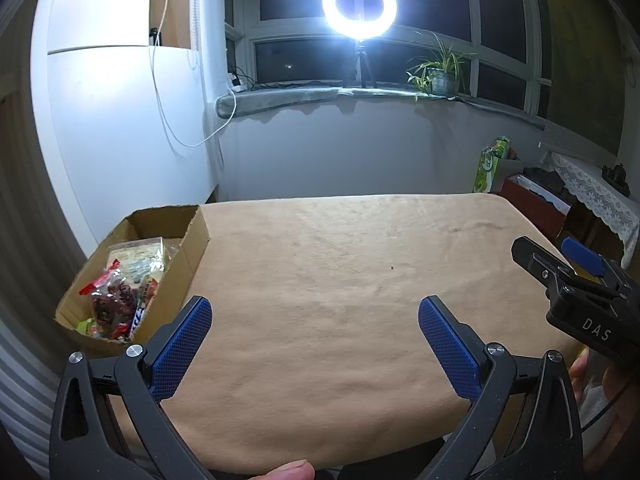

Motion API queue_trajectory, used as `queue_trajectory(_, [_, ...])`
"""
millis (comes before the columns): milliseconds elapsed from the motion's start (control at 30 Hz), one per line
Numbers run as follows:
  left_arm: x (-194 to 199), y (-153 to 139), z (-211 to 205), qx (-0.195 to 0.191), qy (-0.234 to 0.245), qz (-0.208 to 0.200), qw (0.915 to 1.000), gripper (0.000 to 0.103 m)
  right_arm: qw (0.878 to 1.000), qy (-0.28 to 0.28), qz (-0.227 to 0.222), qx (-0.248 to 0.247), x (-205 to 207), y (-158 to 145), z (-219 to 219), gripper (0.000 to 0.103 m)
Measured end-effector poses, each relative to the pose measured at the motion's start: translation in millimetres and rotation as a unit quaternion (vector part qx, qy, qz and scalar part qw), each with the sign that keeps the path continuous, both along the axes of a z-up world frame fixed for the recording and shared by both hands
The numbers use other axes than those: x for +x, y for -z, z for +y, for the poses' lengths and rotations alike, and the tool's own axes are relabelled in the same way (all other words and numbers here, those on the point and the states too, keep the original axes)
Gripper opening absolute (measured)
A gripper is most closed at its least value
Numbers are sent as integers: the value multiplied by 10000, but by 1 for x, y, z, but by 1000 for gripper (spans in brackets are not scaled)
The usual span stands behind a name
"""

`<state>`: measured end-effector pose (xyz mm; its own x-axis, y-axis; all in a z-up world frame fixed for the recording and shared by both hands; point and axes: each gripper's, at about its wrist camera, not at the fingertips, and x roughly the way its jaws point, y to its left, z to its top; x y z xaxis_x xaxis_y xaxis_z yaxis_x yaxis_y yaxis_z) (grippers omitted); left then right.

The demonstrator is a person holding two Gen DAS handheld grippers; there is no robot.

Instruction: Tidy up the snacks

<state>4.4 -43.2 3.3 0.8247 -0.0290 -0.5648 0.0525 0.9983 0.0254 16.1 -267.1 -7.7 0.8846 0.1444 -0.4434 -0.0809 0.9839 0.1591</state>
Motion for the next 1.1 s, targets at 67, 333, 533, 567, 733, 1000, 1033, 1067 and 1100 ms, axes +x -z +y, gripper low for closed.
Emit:
queue_trajectory(67, [0, 0, 0, 6, 1, 5, 10000, 103, 10000, -13, 10, -6, 1, 0, -1, 103])
queue_trajectory(333, [2, 2, 2, 7, -4, 32, 10000, 103, 10000, -23, 20, -16, 3, 0, -1, 103])
queue_trajectory(533, [2, 2, 2, 6, -1, 32, 10000, 103, 10000, -26, 21, -17, 3, 0, -1, 103])
queue_trajectory(567, [2, 2, 2, 6, -1, 29, 10000, 103, 10000, -25, 22, -15, 3, -1, -1, 103])
queue_trajectory(733, [2, 2, 2, 13, -1, 32, 10000, 103, 10000, -22, 16, -19, 3, -1, 0, 103])
queue_trajectory(1000, [2, 2, 2, 7, -5, 31, 10000, 103, 10000, -22, 18, -23, 3, -1, 0, 103])
queue_trajectory(1033, [2, 2, 2, 8, -1, 26, 10000, 103, 10000, -22, 16, -24, 3, -1, 0, 103])
queue_trajectory(1067, [2, 2, 2, 10, -3, 27, 10000, 103, 10000, -24, 15, -24, 3, -1, 0, 103])
queue_trajectory(1100, [2, 2, 2, 10, -4, 31, 10000, 103, 10000, -28, 13, -27, 3, -1, 0, 103])
